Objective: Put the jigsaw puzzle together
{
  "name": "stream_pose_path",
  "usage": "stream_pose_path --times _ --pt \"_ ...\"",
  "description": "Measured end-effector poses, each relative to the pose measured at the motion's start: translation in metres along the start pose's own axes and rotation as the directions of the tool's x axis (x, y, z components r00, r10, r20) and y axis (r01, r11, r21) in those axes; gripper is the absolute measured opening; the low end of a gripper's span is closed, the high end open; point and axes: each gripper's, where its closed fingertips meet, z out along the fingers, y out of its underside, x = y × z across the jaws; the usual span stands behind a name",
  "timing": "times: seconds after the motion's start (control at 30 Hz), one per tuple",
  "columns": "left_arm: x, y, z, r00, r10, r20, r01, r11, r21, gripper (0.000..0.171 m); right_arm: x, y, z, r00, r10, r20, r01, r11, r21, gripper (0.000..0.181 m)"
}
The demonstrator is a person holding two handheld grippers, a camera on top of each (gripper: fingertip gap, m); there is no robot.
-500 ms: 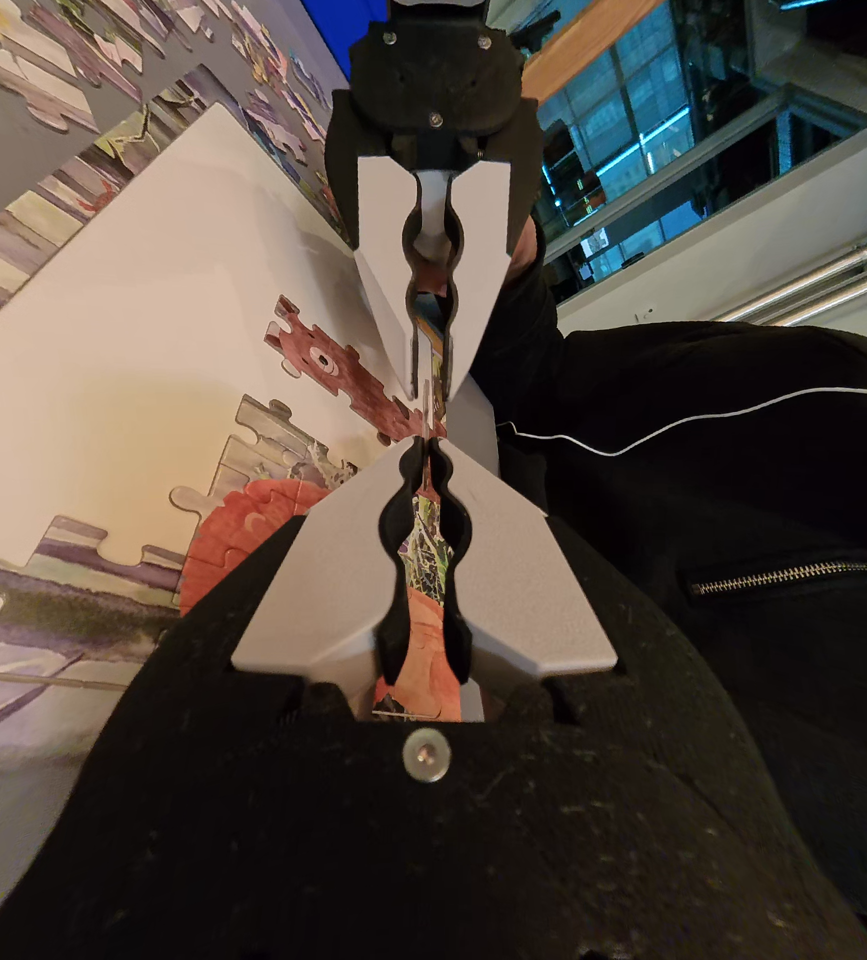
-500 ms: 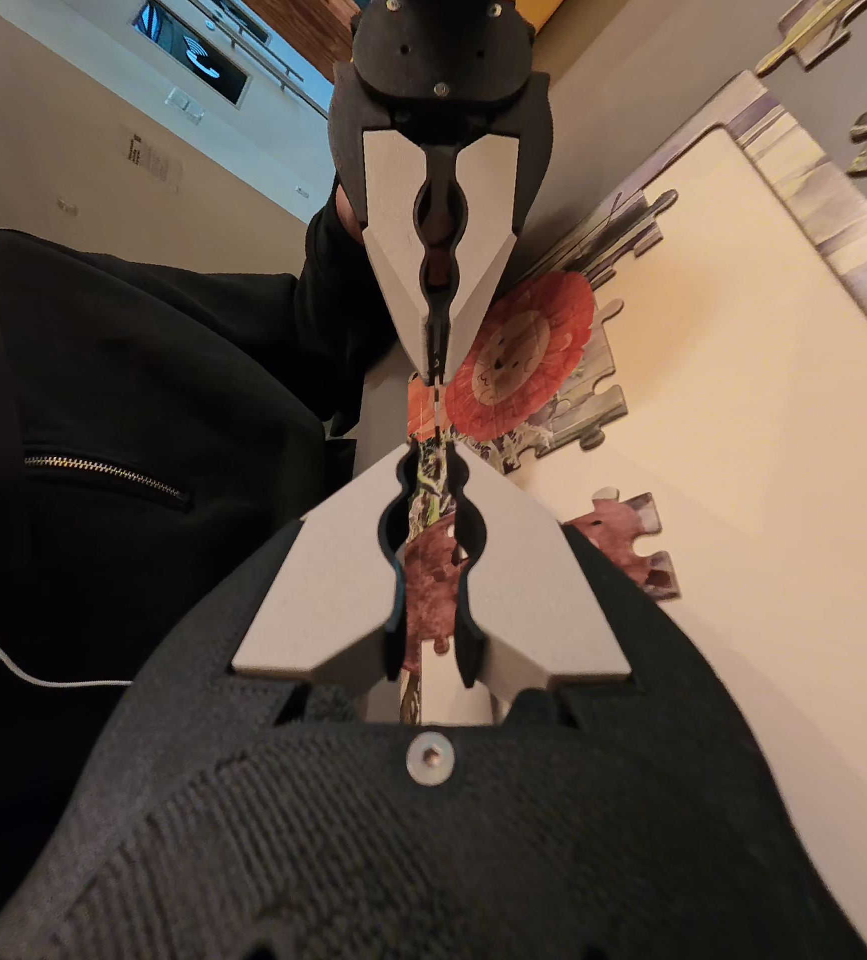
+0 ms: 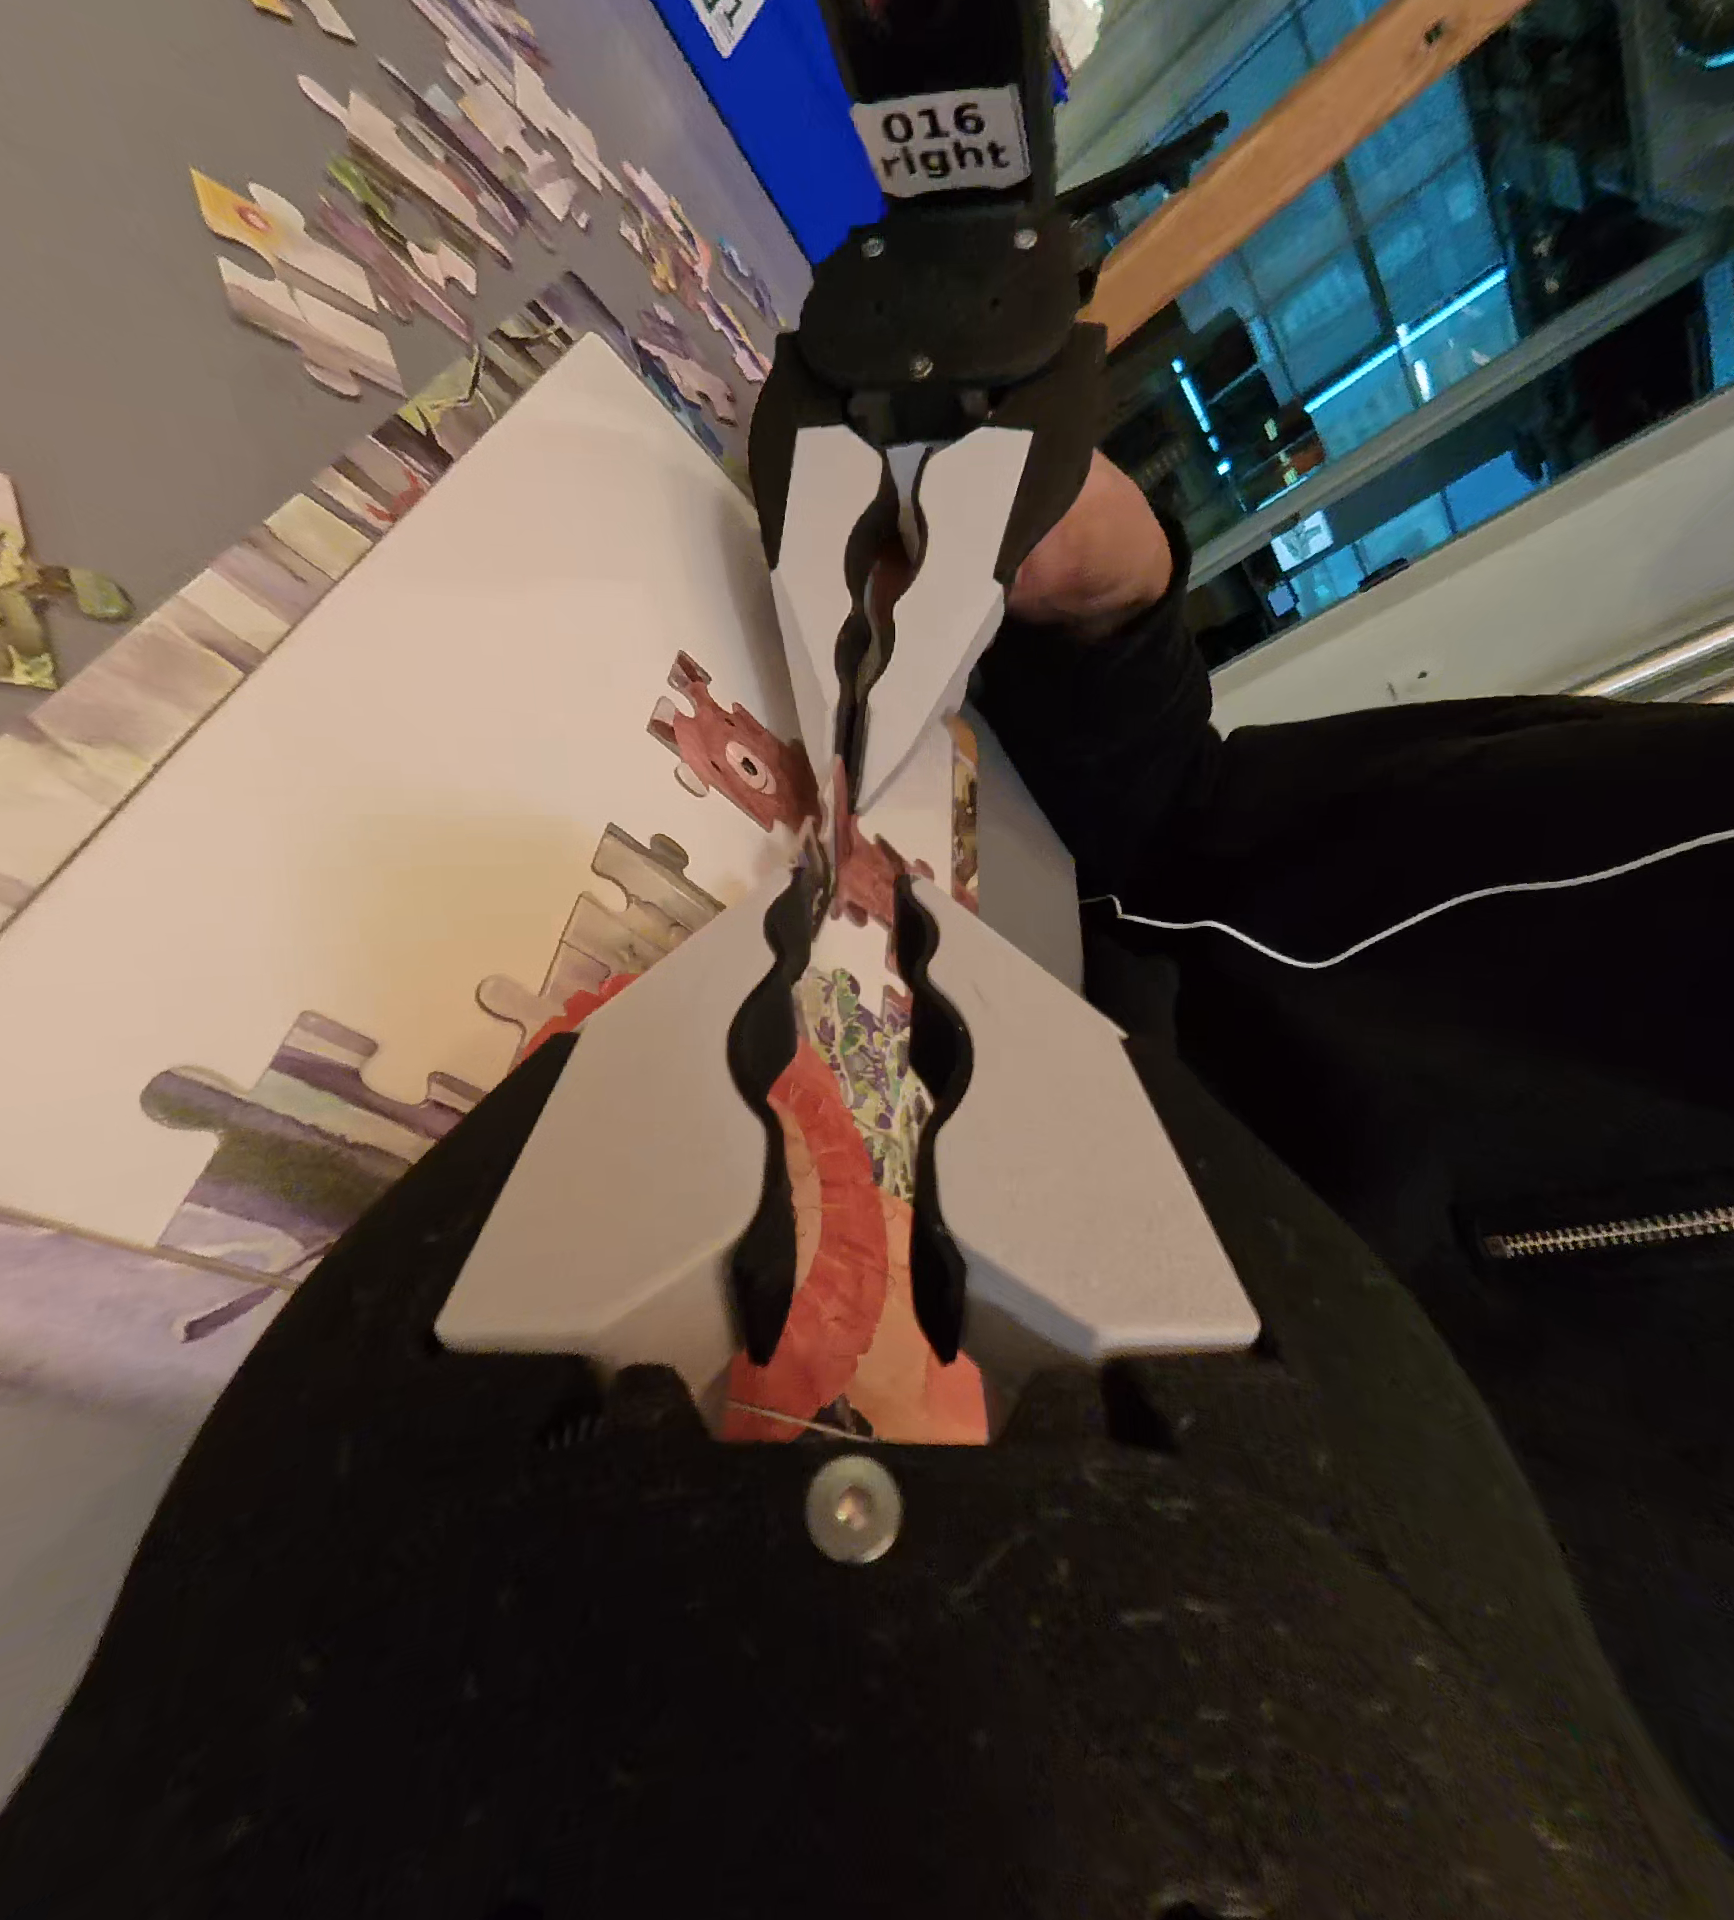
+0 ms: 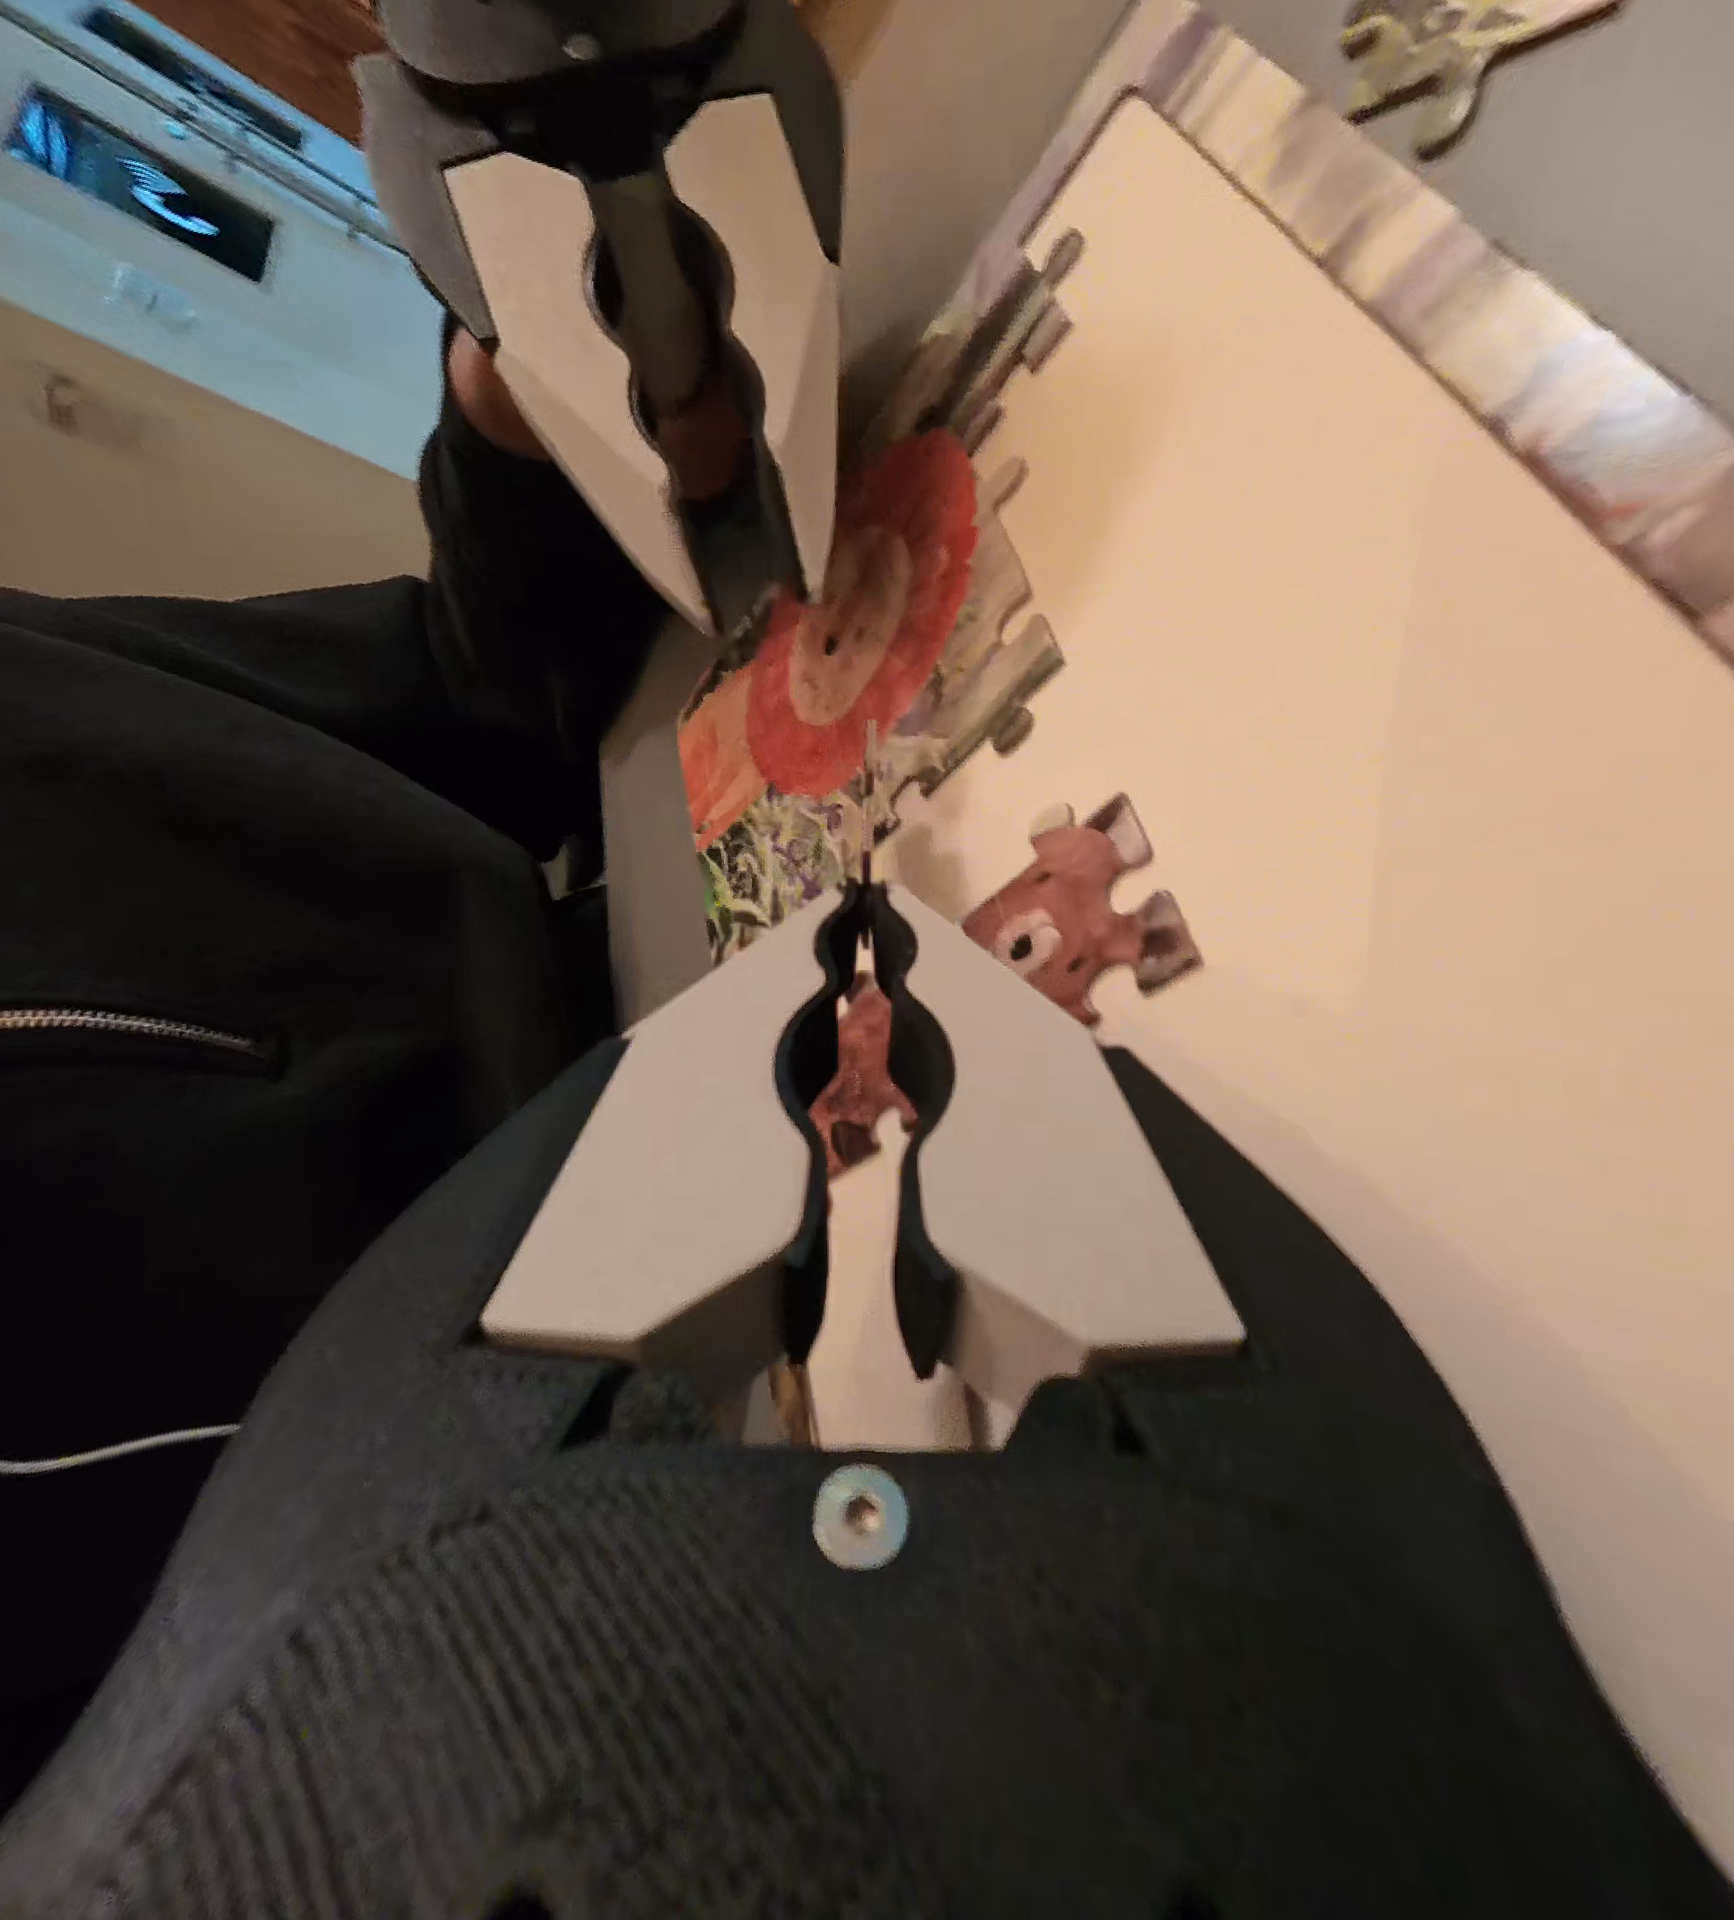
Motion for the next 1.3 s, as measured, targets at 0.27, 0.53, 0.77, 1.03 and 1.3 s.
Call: stream_pose_path --times 0.27,0.53,0.77,1.03,1.3 --pt "-0.007 0.014 0.01 0.997 0.04 0.061 -0.034 0.995 -0.097 0.013 0.012 0.012 0.002 0.996 0.014 -0.085 -0.018 0.999 -0.048 0.003" --pt "-0.008 0.015 0.01 0.997 0.041 0.068 -0.034 0.994 -0.101 0.013 0.008 0.011 0.005 0.996 -0.036 -0.087 0.03 0.997 -0.07 0.014" --pt "-0.008 0.012 0.009 0.997 0.045 0.07 -0.038 0.995 -0.088 0.012 0.004 0.004 -0.007 0.993 -0.071 -0.092 0.068 0.997 -0.036 0.024" --pt "-0.015 0.016 0.01 0.989 0.083 0.123 -0.068 0.991 -0.119 0.012 0.002 -0.017 -0.012 0.811 -0.477 -0.338 0.479 0.874 -0.085 0.0" --pt "-0.026 0.031 0.013 0.971 0.139 0.196 -0.093 0.969 -0.227 0.0 0.028 -0.014 -0.001 0.512 -0.679 -0.527 0.633 0.712 -0.303 0.0"
